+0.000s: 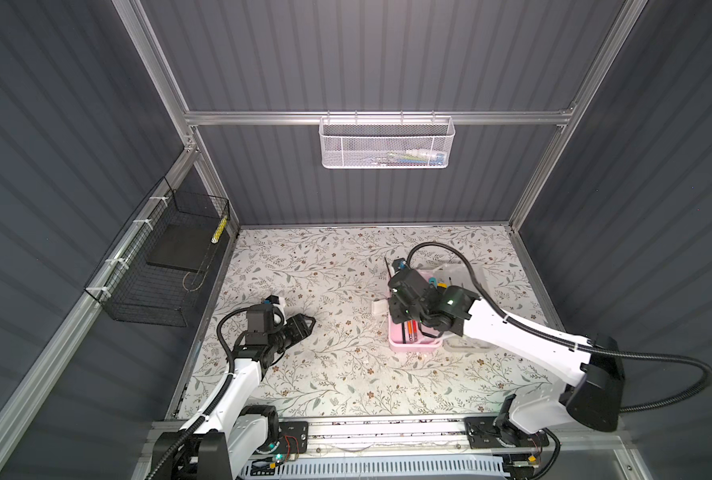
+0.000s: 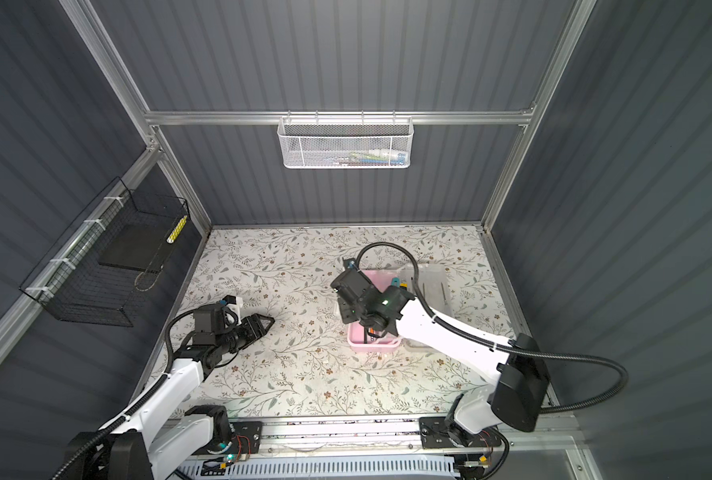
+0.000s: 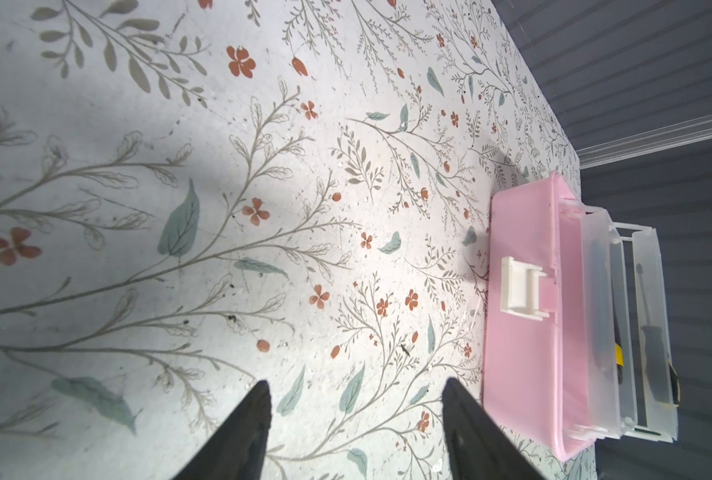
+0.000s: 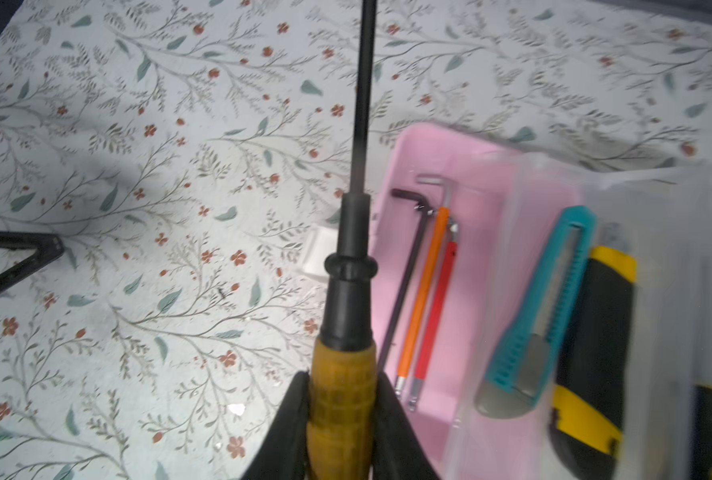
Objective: Pack the tool kit
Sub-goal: 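Lift the yellow-handled screwdriver with the right gripper and place it in the box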
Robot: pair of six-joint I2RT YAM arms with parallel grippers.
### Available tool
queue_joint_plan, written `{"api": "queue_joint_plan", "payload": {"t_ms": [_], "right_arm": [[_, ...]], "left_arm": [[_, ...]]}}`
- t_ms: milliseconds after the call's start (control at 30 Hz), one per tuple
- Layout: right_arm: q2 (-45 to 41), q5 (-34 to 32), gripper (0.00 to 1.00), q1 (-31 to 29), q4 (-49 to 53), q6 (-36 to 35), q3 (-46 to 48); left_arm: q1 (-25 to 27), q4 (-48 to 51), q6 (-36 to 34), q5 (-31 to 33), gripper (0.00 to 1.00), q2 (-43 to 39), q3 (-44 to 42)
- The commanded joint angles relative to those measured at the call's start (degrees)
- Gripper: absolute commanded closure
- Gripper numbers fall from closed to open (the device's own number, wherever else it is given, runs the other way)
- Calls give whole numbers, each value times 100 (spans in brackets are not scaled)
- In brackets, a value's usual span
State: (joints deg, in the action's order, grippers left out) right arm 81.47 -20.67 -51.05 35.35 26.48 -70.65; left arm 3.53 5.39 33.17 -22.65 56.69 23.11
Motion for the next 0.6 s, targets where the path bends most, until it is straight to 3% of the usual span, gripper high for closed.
{"api": "queue_joint_plan", "payload": {"t_ms": [0, 267, 467, 567], "right_arm": [[-461, -568, 100, 397, 295, -406, 222], [-1425, -759, 100, 1656, 486, -962, 663], [-1966, -725, 100, 2327, 633, -1186, 953], [-2027, -808, 100, 2569, 727, -1244, 1085]], "left_arm": [[-10, 30, -84, 15, 34, -36, 79], [164, -91, -89, 85, 34, 112, 204], [1006, -2, -119, 836, 34, 234, 473], [1189, -195, -5, 854, 34, 398, 475]]}}
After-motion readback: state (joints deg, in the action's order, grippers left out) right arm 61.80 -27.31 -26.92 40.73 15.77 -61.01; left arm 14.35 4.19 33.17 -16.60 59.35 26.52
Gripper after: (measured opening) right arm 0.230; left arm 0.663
